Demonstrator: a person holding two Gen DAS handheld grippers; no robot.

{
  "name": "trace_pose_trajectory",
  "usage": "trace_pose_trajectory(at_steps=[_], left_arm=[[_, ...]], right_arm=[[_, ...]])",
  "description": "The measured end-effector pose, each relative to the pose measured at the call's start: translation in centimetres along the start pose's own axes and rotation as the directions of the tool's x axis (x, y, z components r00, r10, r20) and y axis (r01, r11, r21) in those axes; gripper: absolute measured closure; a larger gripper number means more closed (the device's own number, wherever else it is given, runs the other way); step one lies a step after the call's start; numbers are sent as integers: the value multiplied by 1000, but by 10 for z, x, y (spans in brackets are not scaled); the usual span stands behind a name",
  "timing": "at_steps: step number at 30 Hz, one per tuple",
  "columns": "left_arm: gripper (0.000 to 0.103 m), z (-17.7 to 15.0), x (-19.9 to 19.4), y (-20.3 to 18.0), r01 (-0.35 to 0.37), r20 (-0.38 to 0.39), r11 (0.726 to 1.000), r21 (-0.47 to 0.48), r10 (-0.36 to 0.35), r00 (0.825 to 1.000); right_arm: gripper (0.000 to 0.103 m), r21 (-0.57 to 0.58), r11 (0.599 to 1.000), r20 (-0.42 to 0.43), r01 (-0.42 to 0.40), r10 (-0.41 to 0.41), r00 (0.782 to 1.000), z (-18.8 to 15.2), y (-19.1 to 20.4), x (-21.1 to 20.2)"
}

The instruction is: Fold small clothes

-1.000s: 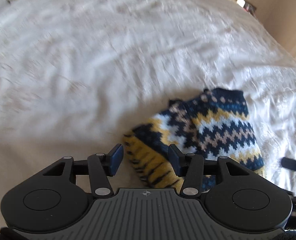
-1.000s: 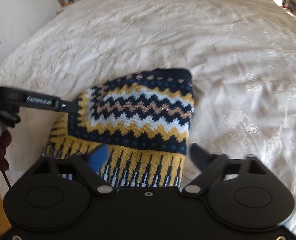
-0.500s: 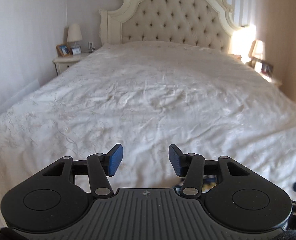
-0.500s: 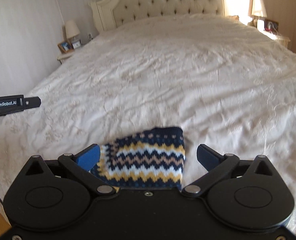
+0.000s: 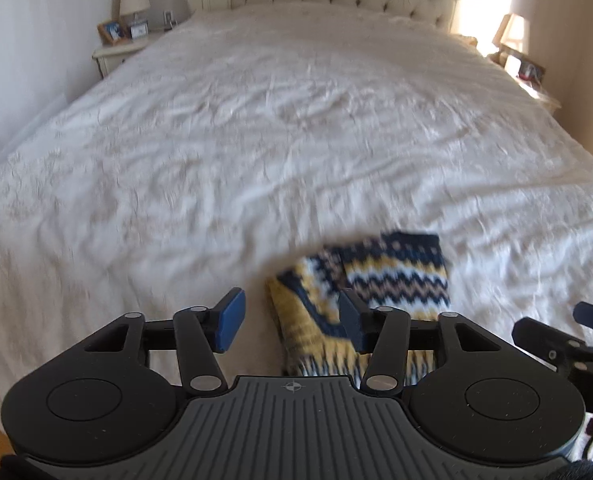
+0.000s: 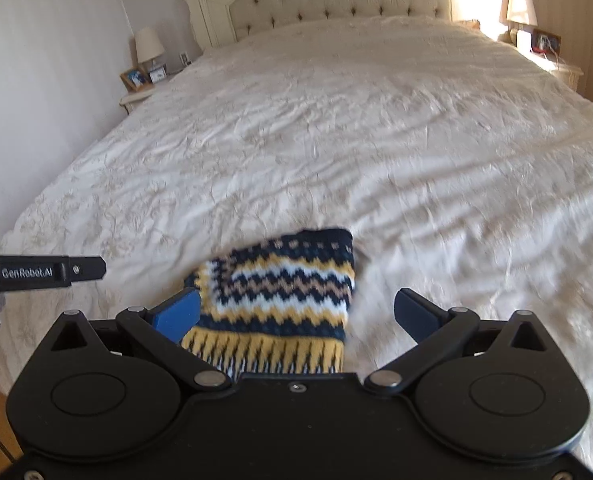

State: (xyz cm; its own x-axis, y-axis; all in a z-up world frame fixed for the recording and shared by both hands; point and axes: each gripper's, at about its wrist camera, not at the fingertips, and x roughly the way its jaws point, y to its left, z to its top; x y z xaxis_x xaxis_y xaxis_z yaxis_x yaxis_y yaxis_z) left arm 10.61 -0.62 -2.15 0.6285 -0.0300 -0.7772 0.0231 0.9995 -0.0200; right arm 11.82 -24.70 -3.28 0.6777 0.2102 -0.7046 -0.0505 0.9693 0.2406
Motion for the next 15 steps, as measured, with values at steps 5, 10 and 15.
trace_pose_trajectory(at_steps=[5, 10, 15], left_arm=[[17, -20, -17, -17, 29, -14, 1000, 11, -28, 1000], [16, -41, -23, -30, 40, -69, 999, -27, -42, 997], [16, -60, -20, -36, 4, -147, 999, -45, -11, 989]], right_arm=[[1, -1, 1000, -36, 8, -8, 999, -15, -7, -10], [1, 6, 1000, -65, 22, -21, 998, -25, -9, -20], [1, 1, 999, -88, 49, -48, 995, -33, -6, -31]])
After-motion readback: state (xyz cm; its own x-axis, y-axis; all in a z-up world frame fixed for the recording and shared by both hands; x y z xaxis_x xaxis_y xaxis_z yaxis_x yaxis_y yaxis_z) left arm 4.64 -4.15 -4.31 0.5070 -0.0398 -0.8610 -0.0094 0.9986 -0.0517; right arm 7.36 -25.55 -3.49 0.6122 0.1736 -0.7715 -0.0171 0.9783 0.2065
